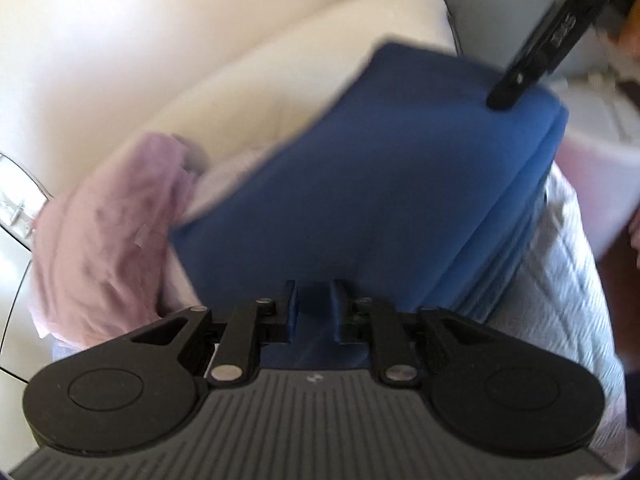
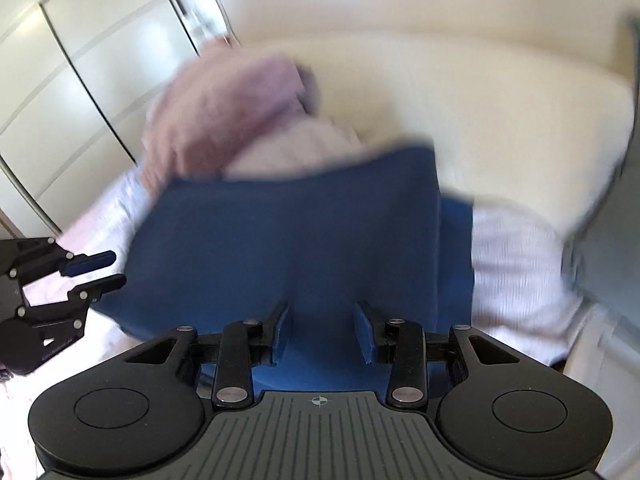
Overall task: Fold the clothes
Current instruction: 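Smooth the sweatshirt flat on the stack with both grippers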
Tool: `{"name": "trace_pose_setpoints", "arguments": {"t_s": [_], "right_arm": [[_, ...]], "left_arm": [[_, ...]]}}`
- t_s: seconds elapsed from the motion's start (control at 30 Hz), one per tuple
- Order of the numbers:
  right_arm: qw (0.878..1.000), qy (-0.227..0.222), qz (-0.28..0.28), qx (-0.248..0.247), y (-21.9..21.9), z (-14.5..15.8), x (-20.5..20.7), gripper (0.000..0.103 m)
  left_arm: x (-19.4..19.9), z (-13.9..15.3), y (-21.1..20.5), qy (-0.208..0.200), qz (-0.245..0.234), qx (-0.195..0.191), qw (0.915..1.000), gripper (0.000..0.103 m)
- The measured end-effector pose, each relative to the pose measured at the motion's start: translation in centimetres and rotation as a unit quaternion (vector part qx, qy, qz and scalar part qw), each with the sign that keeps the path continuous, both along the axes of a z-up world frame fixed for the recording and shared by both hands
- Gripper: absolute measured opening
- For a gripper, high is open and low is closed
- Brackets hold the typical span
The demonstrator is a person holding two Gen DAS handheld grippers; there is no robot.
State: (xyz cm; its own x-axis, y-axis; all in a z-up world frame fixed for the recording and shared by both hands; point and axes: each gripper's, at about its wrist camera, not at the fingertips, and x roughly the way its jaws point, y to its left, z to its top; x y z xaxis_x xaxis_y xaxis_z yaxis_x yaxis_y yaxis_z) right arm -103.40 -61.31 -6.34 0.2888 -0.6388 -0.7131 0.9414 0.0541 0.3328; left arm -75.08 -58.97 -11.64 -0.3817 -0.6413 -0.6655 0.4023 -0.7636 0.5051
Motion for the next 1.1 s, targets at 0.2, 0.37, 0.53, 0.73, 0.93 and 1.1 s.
{"name": "trace_pose_setpoints", "arguments": {"t_s": [0.2,0.37,0.53,0.73,0.93,1.1], "right_arm": [[0.999,0.008,0.031,0.021,0.1,0.3,-0.5,0.039],[0.999,0.011,0.039,-0.006,-1.8,2.8,0.0,0.039],[0.999,0.023,0.034,-0.010,-7.6,2.3,0.3,0.039],[0.998,0.042,-0.012,0.055,-13.6,-2.6,-2.3,0.038],[0.998,-0.009,-0.048,0.050,-12.6,-2.5,-4.9,0.039],[0.999,0.027,-0.032,0.006,-8.1,1.9,-1.6,0.039]], "left_arm": [[1.1,2.4,-0.8,0.017,0.012,0.039,0.9990,0.015],[-1.3,5.0,-5.8,0.069,0.032,0.056,0.9956,0.017],[-4.5,5.4,-12.2,0.093,0.079,0.127,0.9843,0.018],[-5.6,1.9,-15.3,0.077,0.110,0.148,0.9798,0.019],[-5.6,2.1,-15.8,0.070,0.114,0.151,0.9795,0.018],[-4.9,2.2,-15.4,0.060,0.111,0.149,0.9807,0.018]]}}
